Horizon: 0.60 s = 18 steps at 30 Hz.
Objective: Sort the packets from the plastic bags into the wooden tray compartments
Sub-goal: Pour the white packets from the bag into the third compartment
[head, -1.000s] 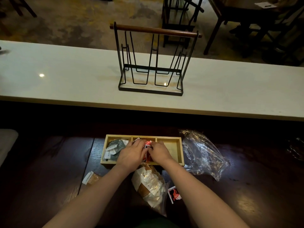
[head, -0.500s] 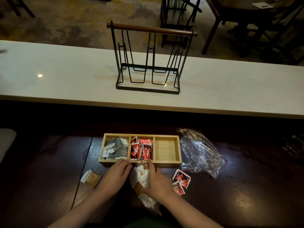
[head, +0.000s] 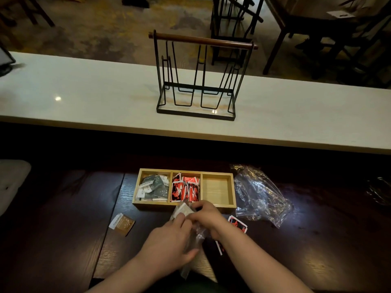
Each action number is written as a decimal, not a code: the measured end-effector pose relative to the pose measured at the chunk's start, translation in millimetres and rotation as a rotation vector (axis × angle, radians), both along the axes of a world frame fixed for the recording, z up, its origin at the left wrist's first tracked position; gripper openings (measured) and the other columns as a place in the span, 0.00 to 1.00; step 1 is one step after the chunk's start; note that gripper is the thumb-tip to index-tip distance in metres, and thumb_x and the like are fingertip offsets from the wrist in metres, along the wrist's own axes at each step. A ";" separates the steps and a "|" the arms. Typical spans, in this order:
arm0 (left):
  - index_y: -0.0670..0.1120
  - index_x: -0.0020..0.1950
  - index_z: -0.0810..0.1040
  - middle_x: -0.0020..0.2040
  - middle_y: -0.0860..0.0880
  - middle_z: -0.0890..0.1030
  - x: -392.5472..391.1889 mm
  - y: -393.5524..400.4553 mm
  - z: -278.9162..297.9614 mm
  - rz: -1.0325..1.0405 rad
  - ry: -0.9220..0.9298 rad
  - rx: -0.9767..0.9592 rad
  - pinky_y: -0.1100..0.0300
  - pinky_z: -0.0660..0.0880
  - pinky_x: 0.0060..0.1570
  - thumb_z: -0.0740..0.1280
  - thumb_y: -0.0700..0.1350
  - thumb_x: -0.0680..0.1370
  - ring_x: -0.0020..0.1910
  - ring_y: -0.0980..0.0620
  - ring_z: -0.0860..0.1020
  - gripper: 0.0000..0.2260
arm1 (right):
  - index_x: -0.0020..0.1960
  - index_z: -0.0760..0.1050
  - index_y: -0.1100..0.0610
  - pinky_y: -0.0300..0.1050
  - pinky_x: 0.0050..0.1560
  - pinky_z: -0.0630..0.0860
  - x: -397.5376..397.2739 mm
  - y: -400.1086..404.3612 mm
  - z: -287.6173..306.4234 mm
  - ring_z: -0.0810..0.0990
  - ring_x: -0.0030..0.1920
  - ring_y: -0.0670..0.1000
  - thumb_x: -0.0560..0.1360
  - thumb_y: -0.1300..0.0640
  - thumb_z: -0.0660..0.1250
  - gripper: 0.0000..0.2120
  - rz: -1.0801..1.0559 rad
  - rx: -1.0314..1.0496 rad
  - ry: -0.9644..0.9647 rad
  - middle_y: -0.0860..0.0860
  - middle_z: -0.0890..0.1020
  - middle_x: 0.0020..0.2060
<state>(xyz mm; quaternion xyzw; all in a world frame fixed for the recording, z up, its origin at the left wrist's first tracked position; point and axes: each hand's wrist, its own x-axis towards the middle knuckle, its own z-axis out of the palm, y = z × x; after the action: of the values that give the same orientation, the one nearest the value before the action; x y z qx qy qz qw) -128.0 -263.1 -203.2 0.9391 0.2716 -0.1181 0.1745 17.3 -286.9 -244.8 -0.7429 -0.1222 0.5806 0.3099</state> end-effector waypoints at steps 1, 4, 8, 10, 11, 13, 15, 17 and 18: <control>0.50 0.66 0.63 0.62 0.51 0.67 -1.6 -2.4 2.7 -0.010 -0.015 0.023 0.54 0.75 0.42 0.59 0.66 0.73 0.55 0.49 0.75 0.28 | 0.56 0.73 0.55 0.43 0.38 0.77 0.0 1.3 3.0 0.80 0.44 0.52 0.69 0.66 0.70 0.18 -0.048 0.006 0.030 0.54 0.79 0.48; 0.51 0.56 0.70 0.50 0.52 0.75 -5.8 -6.3 3.3 -0.060 -0.044 0.129 0.58 0.74 0.25 0.63 0.65 0.68 0.38 0.53 0.79 0.24 | 0.57 0.74 0.60 0.41 0.32 0.77 -1.1 5.5 12.0 0.80 0.40 0.53 0.69 0.70 0.67 0.16 -0.182 0.036 0.147 0.57 0.80 0.47; 0.51 0.47 0.74 0.42 0.53 0.75 -2.7 0.6 0.1 0.112 -0.165 0.071 0.57 0.71 0.25 0.65 0.51 0.73 0.31 0.53 0.78 0.06 | 0.55 0.76 0.64 0.40 0.35 0.79 -3.2 4.0 17.8 0.82 0.42 0.53 0.72 0.67 0.68 0.12 -0.284 0.114 0.285 0.61 0.82 0.51; 0.53 0.42 0.73 0.39 0.55 0.74 0.1 14.8 1.1 0.286 -0.245 -0.149 0.64 0.70 0.31 0.62 0.50 0.78 0.33 0.57 0.77 0.06 | 0.57 0.74 0.63 0.43 0.42 0.81 -1.2 -0.1 16.6 0.83 0.47 0.55 0.73 0.62 0.70 0.14 -0.359 0.211 0.295 0.61 0.81 0.54; 0.53 0.37 0.73 0.36 0.55 0.75 1.4 23.1 1.7 0.370 -0.278 -0.266 0.69 0.68 0.31 0.62 0.48 0.78 0.32 0.59 0.75 0.09 | 0.58 0.73 0.61 0.44 0.45 0.81 0.4 -2.4 16.9 0.83 0.49 0.56 0.73 0.61 0.70 0.15 -0.384 0.260 0.264 0.61 0.80 0.54; 0.51 0.37 0.77 0.34 0.52 0.78 2.5 36.9 2.3 0.544 -0.298 -0.610 0.69 0.71 0.32 0.63 0.44 0.79 0.32 0.60 0.77 0.11 | 0.56 0.73 0.60 0.43 0.45 0.81 3.2 -6.4 19.9 0.82 0.50 0.57 0.73 0.60 0.70 0.13 -0.343 0.338 0.095 0.59 0.79 0.54; 0.43 0.44 0.80 0.41 0.44 0.83 3.8 43.8 4.7 0.664 -0.360 -0.947 0.58 0.80 0.37 0.63 0.41 0.79 0.39 0.50 0.83 0.08 | 0.52 0.74 0.58 0.43 0.43 0.81 3.0 -8.7 27.0 0.82 0.46 0.55 0.73 0.59 0.70 0.09 -0.250 0.397 -0.120 0.57 0.79 0.50; 0.40 0.47 0.79 0.45 0.40 0.84 4.6 45.7 6.8 0.692 -0.413 -1.135 0.55 0.81 0.39 0.62 0.39 0.79 0.42 0.44 0.84 0.07 | 0.50 0.73 0.55 0.44 0.39 0.80 -0.9 -10.5 35.0 0.81 0.40 0.54 0.73 0.58 0.70 0.08 -0.190 0.440 -0.240 0.56 0.80 0.46; 0.40 0.46 0.79 0.44 0.40 0.84 6.2 45.5 8.4 0.682 -0.435 -1.182 0.55 0.81 0.39 0.62 0.39 0.79 0.42 0.44 0.84 0.07 | 0.49 0.72 0.53 0.45 0.39 0.80 -3.3 -11.5 38.1 0.81 0.40 0.54 0.72 0.58 0.70 0.09 -0.167 0.441 -0.273 0.54 0.80 0.45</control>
<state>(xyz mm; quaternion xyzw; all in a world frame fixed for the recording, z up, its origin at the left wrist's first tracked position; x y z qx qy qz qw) -121.8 -217.7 -194.8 0.5526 0.3998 0.0058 0.7313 14.0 -298.4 -206.7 -0.7364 -0.2246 0.4068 0.4916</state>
